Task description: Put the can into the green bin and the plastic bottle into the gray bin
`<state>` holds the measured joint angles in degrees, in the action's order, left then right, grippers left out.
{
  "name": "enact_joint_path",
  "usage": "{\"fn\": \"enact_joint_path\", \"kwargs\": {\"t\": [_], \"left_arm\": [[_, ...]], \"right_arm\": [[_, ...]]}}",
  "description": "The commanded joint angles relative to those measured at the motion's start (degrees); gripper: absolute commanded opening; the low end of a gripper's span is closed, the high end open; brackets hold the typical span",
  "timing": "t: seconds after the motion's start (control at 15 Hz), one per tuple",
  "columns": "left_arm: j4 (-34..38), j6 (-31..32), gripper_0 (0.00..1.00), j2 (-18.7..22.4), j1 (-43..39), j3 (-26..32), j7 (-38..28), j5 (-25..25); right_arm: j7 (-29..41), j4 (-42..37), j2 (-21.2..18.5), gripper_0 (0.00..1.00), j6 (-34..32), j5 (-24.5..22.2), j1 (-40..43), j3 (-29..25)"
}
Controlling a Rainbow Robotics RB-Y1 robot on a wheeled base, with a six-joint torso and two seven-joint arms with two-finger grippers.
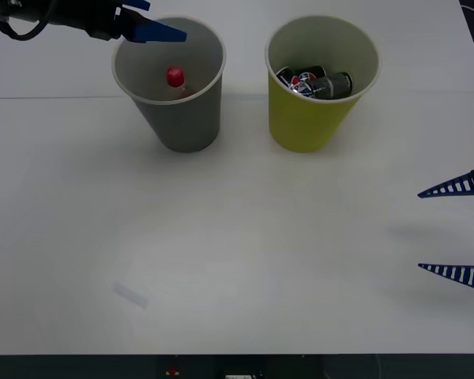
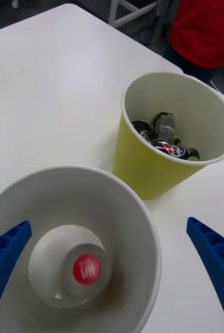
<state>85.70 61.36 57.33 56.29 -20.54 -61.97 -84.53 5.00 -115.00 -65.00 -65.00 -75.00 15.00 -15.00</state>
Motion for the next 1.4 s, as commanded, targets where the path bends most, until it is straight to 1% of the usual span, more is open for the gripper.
{"fn": "enact_joint_path", "kwargs": {"t": [0.07, 0.2, 0.4, 0.53, 0.67, 0.8, 1.0, 1.07, 1.2, 1.4], "left_arm": [[4.6, 0.0, 1.00, 2.1, -8.3, 6.0, 8.2, 4.4], [6.6, -0.2, 1.00, 3.8, -14.0, 9.2, 14.0, 9.3], [10.8, -0.2, 1.00, 5.2, -25.7, 16.2, 24.1, 15.0], [13.5, -0.2, 1.00, 5.5, -33.2, 20.7, 29.0, 17.6], [15.7, -0.2, 1.00, 6.0, -40.1, 24.0, 33.6, 20.0], [18.1, -0.2, 1.00, 7.7, -47.1, 26.7, 37.8, 21.6], [21.4, -0.2, 1.00, 9.1, -56.6, 31.2, 44.0, 22.0], [22.1, -0.2, 1.00, 9.5, -59.8, 32.3, 46.1, 23.1], [22.9, -0.1, 1.00, 10.8, -65.0, 33.2, 51.5, 24.9], [22.8, 0.8, 1.00, 13.3, -69.3, 33.3, 57.7, 26.3]], "right_arm": [[0.0, 0.0, 0.0, 1.00, 0.0, 0.0, 0.0, 0.0], [0.0, 0.0, 0.0, 1.00, 0.0, 0.0, 0.0, 0.0], [0.0, 0.0, 0.0, 1.00, 0.0, 0.0, 0.0, 0.0], [0.0, 0.0, 0.0, 1.00, 0.0, 0.0, 0.0, 0.0], [0.0, 0.0, 0.0, 1.00, 0.0, 0.0, 0.0, 0.0], [0.0, 0.0, 0.0, 1.00, 0.0, 0.0, 0.0, 0.0], [0.0, 0.0, 0.0, 1.00, 0.0, 0.0, 0.0, 0.0], [0.0, 0.0, 0.0, 1.00, 0.0, 0.0, 0.0, 0.0], [0.0, 0.0, 0.0, 1.00, 0.0, 0.0, 0.0, 0.0], [0.0, 0.0, 0.0, 1.00, 0.0, 0.0, 0.0, 0.0]]}}
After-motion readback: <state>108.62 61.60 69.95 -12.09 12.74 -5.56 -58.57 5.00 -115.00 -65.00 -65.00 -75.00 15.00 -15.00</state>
